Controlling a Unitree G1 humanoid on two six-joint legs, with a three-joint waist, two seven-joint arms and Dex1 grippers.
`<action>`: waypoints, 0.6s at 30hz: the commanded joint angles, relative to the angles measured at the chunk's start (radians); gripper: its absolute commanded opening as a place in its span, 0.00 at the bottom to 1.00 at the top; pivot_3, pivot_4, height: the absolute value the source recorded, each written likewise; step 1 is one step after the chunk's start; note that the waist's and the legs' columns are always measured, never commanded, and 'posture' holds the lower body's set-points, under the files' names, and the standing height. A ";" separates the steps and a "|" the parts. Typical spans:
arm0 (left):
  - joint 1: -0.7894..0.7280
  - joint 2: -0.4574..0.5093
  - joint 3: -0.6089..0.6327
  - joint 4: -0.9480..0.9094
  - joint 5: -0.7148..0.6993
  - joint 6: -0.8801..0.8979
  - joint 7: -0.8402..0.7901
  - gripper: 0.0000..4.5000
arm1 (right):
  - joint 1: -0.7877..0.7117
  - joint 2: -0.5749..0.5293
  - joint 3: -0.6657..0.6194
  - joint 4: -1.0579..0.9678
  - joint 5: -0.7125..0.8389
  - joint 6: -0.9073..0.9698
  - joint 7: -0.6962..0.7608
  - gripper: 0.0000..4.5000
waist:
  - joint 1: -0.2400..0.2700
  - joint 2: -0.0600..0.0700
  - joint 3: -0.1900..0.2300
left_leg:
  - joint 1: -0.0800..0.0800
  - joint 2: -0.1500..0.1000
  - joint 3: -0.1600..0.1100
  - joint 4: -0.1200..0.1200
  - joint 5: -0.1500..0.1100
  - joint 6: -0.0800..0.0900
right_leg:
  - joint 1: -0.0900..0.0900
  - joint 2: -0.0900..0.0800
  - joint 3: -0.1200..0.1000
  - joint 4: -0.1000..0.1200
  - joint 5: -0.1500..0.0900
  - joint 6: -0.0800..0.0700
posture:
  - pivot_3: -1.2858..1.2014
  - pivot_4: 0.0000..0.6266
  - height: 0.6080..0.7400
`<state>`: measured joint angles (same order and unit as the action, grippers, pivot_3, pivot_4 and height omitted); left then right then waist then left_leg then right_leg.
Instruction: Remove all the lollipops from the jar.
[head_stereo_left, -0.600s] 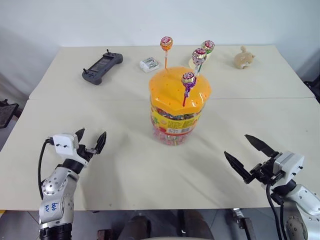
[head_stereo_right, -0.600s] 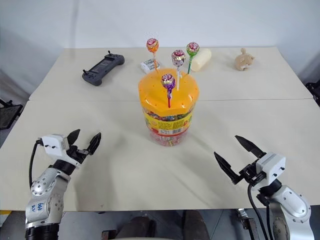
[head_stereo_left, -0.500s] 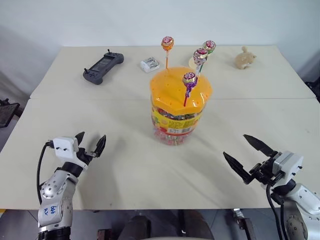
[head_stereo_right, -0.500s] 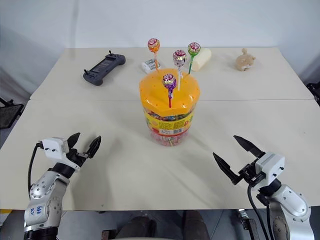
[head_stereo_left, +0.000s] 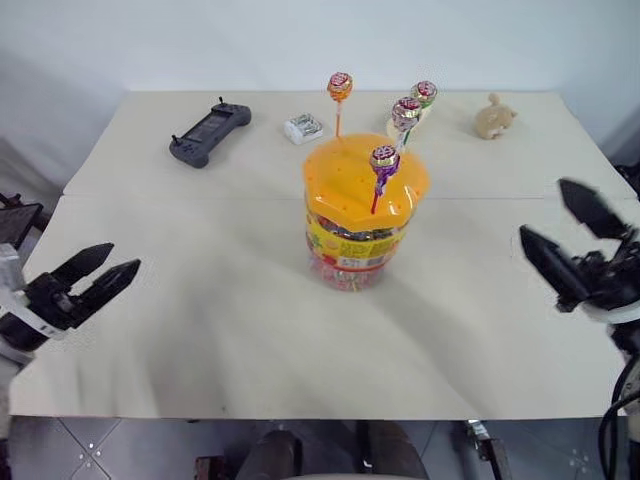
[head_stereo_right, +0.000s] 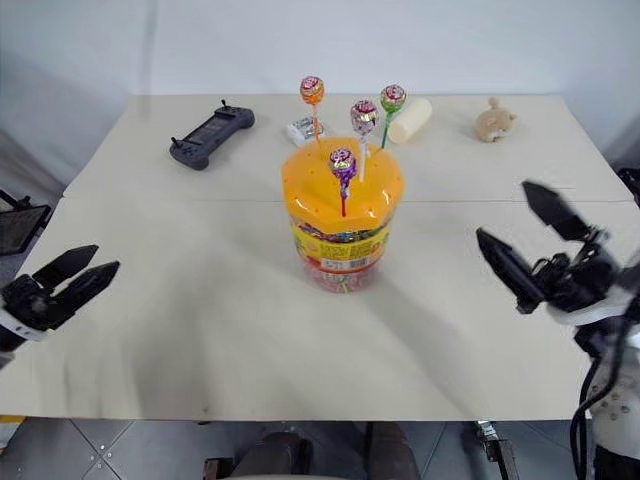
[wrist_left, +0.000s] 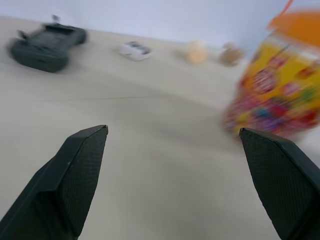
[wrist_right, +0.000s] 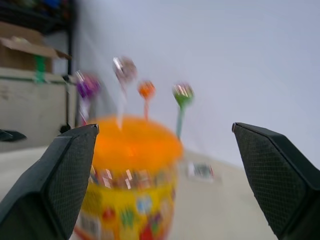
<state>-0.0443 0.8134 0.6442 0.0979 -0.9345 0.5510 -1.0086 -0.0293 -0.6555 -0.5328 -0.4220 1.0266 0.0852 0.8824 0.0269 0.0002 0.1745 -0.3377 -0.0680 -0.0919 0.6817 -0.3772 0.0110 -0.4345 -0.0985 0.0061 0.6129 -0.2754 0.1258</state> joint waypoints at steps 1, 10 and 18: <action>-0.097 -0.014 -0.060 -0.035 -0.020 -0.005 -0.069 0.99 | 0.016 -0.015 -0.058 -0.085 0.030 0.017 -0.018 1.00 | 0.003 0.000 0.000 | 0.000 -0.001 -0.004 0.001 0.000 0.000 | 0.003 0.000 -0.001 -0.002 0.000 0.000 | 0.52 0.24 1.00; -0.734 -0.223 -0.423 0.189 0.219 -0.087 -0.030 0.99 | 0.017 0.012 -0.022 -0.118 -0.015 0.021 -0.028 1.00 | 0.002 -0.002 0.000 | 0.000 -0.005 -0.006 0.003 0.002 0.001 | 0.006 0.001 -0.010 -0.002 0.002 0.004 | 0.52 0.24 1.00; -1.109 -0.407 -0.544 0.546 0.388 -0.159 0.004 0.99 | 0.041 0.043 -0.040 -0.145 -0.042 0.014 -0.084 1.00 | -0.015 -0.002 0.000 | -0.002 -0.008 -0.005 0.001 0.002 0.003 | 0.000 0.003 -0.007 0.000 0.003 0.005 | 0.52 0.24 1.00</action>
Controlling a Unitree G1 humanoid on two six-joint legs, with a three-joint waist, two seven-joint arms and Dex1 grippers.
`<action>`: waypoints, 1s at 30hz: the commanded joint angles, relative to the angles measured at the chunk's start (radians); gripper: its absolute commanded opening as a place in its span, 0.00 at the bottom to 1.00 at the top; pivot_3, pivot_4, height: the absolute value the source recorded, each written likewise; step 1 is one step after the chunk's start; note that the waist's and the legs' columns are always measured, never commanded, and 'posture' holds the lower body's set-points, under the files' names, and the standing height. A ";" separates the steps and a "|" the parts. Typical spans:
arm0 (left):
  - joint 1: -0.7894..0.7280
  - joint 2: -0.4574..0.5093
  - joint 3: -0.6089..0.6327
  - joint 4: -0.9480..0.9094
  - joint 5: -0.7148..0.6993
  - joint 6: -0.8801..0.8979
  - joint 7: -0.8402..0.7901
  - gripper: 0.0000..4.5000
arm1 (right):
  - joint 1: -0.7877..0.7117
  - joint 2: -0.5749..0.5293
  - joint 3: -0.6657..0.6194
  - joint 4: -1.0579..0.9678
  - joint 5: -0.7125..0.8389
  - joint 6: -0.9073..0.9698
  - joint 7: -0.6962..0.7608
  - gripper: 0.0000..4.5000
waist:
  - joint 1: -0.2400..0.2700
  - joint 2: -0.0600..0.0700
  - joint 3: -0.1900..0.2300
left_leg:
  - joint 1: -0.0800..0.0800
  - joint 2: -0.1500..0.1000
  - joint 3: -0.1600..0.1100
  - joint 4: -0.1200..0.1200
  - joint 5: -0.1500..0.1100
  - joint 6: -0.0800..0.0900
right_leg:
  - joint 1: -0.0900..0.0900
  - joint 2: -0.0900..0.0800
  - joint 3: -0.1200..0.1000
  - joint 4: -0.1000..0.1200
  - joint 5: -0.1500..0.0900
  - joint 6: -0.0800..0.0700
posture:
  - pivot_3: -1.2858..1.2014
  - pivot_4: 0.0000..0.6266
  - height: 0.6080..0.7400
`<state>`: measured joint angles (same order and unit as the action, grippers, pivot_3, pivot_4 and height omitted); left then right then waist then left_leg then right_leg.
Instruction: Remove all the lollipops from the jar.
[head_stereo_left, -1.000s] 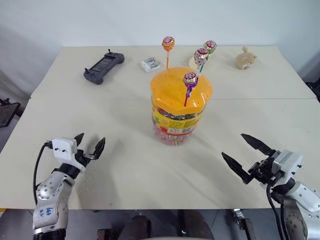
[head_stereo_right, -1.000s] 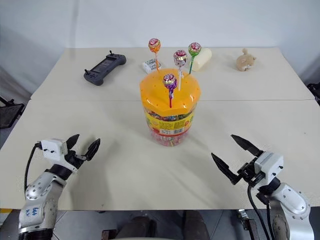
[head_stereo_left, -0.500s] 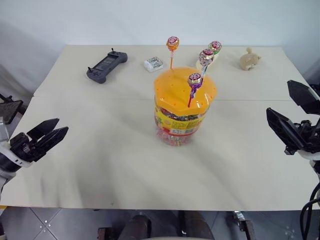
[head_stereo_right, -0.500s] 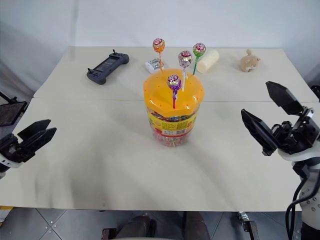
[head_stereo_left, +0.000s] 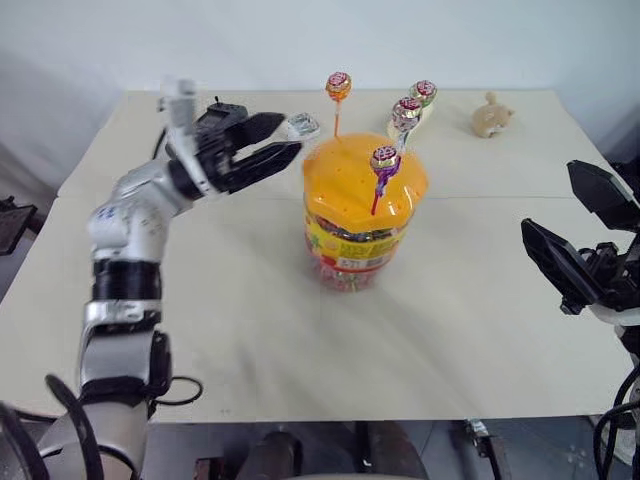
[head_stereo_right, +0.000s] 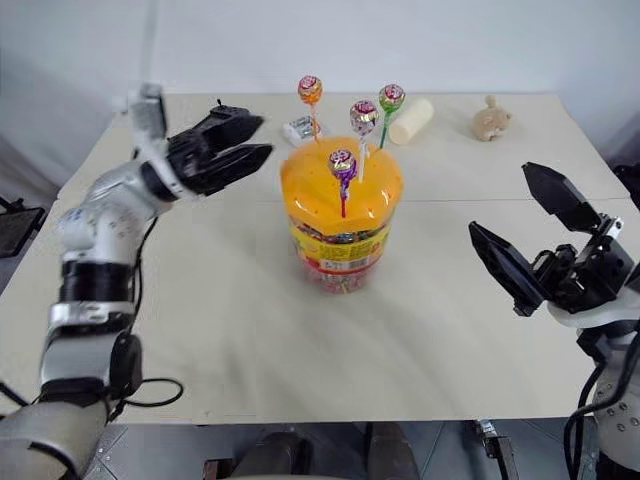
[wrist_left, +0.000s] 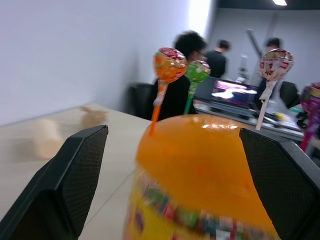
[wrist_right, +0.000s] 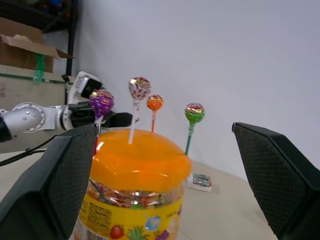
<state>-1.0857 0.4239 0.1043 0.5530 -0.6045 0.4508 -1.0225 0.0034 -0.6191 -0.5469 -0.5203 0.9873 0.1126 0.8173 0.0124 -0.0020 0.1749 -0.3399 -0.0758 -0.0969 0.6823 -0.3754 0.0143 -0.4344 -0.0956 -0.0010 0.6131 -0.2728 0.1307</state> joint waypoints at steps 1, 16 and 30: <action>-0.095 -0.034 0.000 0.130 0.067 -0.069 0.018 0.99 | 0.013 0.010 -0.028 -0.056 -0.005 -0.015 -0.026 1.00 | -0.001 0.000 0.000 | -0.001 0.000 0.000 0.000 0.000 0.000 | -0.001 0.000 0.000 0.000 0.000 0.000 | 0.52 0.24 1.00; -0.213 -0.096 0.064 0.231 0.056 -0.062 -0.080 0.02 | 0.059 0.065 -0.014 -0.103 -0.053 -0.042 -0.086 1.00 | 0.013 0.000 0.000 | -0.014 -0.002 0.000 0.013 0.000 -0.001 | -0.013 -0.001 0.002 0.009 0.001 0.002 | 0.52 0.24 1.00; -0.077 0.049 0.287 0.108 -0.093 0.078 -0.075 0.01 | 0.016 0.077 0.027 -0.068 -0.049 -0.037 -0.064 1.00 | -0.013 0.000 0.000 | -0.012 -0.002 -0.001 0.012 0.000 -0.001 | -0.013 0.000 0.003 0.010 0.001 0.002 | 0.52 0.24 1.00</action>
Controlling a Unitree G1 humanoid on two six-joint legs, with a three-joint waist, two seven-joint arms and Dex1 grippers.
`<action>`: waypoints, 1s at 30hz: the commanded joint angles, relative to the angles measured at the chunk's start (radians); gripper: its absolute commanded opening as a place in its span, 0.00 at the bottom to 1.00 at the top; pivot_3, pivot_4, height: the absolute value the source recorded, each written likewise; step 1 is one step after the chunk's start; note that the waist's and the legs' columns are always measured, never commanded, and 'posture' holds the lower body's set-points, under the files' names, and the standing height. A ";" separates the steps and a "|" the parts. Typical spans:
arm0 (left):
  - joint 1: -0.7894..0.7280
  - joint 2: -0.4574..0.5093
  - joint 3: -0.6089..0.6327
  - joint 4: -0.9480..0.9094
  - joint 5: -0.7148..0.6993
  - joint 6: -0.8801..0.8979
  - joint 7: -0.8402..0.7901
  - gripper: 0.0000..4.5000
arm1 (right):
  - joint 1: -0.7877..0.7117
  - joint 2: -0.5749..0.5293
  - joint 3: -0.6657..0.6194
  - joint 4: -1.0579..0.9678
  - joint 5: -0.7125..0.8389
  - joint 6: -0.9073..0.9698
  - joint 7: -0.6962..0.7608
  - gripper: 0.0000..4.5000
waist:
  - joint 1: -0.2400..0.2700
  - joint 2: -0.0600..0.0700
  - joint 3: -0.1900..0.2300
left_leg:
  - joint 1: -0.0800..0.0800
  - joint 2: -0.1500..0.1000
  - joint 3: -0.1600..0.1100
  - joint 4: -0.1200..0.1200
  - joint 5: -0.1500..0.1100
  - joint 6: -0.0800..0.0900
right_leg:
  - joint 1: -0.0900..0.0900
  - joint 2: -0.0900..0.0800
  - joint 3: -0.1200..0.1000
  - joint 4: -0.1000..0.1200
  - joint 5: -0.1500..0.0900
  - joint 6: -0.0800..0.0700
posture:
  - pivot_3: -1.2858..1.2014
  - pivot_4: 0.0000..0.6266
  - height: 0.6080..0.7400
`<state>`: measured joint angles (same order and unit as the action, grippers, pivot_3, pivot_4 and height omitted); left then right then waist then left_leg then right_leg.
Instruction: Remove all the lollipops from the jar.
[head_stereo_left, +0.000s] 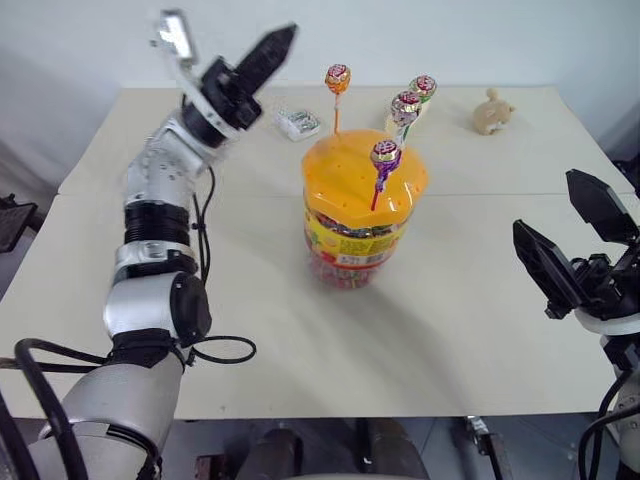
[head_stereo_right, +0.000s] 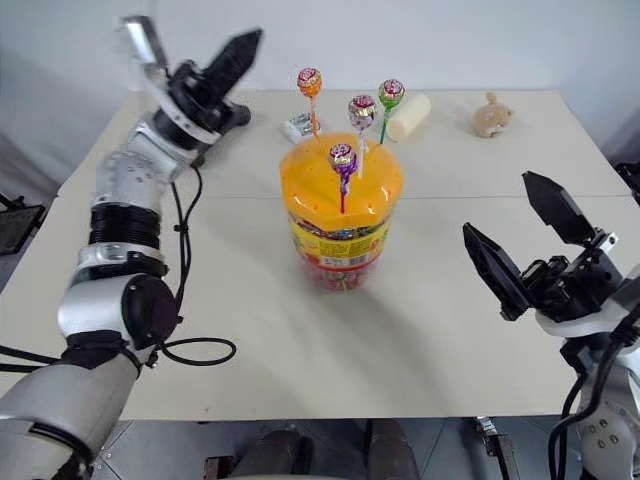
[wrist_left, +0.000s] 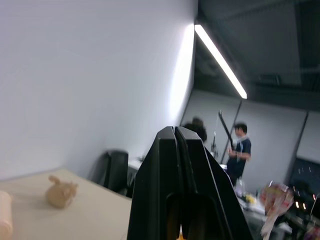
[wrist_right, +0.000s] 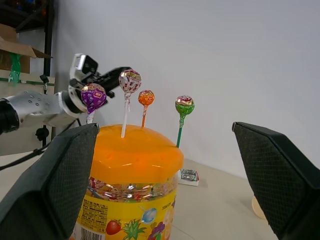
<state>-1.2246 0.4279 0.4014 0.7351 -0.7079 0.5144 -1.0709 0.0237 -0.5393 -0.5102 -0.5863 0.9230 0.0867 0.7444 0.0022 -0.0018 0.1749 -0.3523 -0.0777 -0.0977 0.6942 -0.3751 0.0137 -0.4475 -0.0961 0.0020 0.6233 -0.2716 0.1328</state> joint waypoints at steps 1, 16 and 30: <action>0.107 0.066 -0.032 -0.100 0.037 0.001 -0.034 0.01 | -0.007 -0.003 -0.007 0.004 0.014 -0.010 0.014 1.00 | -0.003 0.000 0.000 | 0.000 0.000 0.000 0.000 0.000 0.000 | 0.000 0.000 0.001 0.000 0.000 0.000 | 0.52 0.24 1.00; 0.076 -0.110 -0.204 -0.047 0.165 -0.194 -0.045 0.44 | -0.022 -0.048 -0.019 0.031 0.019 0.021 0.049 1.00 | 0.028 -0.001 0.000 | -0.003 -0.005 -0.004 0.005 0.000 0.002 | 0.002 -0.003 -0.002 -0.001 0.001 0.002 | 0.52 0.24 1.00; -0.117 -0.199 -0.162 0.193 0.194 -0.277 -0.029 0.06 | 0.006 -0.025 -0.015 -0.008 0.010 0.009 0.018 1.00 | 0.024 -0.001 0.000 | -0.003 -0.006 -0.003 0.005 0.001 0.003 | 0.001 -0.003 -0.001 0.000 0.002 0.003 | 0.52 0.24 1.00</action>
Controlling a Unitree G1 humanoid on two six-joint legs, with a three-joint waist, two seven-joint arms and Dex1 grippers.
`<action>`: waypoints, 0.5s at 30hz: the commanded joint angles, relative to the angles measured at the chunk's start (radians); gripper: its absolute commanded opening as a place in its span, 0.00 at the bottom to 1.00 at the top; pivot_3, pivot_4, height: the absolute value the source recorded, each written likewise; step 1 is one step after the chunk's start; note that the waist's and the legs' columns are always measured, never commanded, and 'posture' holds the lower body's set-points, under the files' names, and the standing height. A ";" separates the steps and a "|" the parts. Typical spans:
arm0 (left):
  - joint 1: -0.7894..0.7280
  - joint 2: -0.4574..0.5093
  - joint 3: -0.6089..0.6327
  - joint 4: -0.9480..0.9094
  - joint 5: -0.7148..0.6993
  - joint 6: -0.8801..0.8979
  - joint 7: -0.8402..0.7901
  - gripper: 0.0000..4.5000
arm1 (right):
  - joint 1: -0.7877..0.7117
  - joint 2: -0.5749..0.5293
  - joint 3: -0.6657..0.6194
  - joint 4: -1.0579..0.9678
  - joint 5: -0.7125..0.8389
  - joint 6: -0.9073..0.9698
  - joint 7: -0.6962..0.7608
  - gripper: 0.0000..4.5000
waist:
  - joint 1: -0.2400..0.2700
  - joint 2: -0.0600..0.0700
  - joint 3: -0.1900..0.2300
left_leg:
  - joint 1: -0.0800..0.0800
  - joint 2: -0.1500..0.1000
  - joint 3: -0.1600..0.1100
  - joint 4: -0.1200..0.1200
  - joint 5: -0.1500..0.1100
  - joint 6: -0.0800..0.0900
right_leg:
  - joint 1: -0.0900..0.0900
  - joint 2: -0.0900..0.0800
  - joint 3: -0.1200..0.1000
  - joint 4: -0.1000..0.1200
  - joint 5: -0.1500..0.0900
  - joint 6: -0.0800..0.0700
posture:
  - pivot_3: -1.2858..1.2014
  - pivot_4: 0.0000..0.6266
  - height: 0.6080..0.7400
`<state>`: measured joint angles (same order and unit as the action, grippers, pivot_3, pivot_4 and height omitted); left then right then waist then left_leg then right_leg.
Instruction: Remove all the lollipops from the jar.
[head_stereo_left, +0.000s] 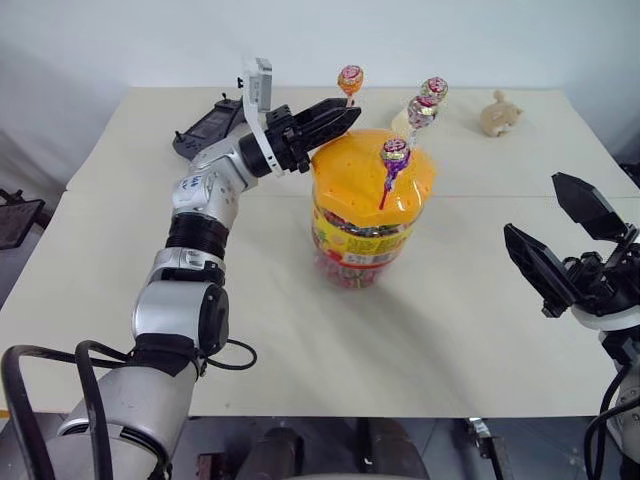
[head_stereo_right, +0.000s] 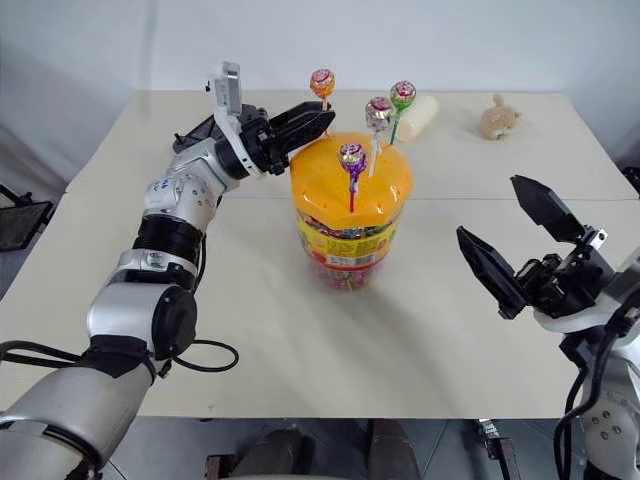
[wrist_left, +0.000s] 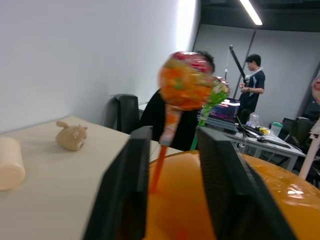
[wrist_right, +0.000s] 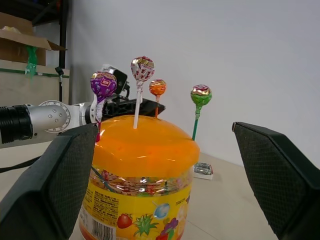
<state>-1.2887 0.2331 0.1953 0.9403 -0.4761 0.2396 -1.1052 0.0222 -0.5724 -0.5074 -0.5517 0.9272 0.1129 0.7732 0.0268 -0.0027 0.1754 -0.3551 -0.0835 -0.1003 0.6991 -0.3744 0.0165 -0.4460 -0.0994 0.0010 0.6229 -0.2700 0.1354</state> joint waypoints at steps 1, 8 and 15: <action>-0.059 -0.005 0.055 -0.009 -0.043 0.000 0.011 0.00 | 0.009 0.009 -0.018 -0.044 0.005 -0.018 -0.012 1.00 | -0.001 0.000 0.000 | 0.000 0.000 0.000 0.000 0.000 0.000 | 0.000 0.000 0.000 0.000 0.000 0.000 | 0.52 0.24 1.00; -0.105 0.006 0.232 -0.079 -0.217 0.109 0.065 0.00 | -0.010 0.010 -0.007 -0.020 -0.001 -0.024 0.000 1.00 | -0.004 0.000 0.000 | 0.000 0.000 0.000 0.000 0.000 0.000 | 0.000 0.000 0.000 0.000 0.000 0.000 | 0.52 0.24 1.00; 0.204 0.271 0.177 -0.359 -0.131 0.306 0.157 0.00 | -0.055 -0.025 0.019 0.014 -0.001 -0.012 0.081 1.00 | -0.035 0.004 -0.003 | 0.006 0.000 -0.001 -0.007 0.000 0.000 | -0.001 0.002 0.007 0.001 0.000 0.000 | 0.52 0.24 1.00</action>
<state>-1.1477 0.4632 0.3852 0.6498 -0.6411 0.5023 -0.9656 -0.0261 -0.5768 -0.4805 -0.5295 0.9219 0.1090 0.8248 -0.0081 0.0016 0.1728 -0.3465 -0.0833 -0.1011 0.6908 -0.3747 0.0159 -0.4470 -0.0970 0.0081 0.6240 -0.2704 0.1348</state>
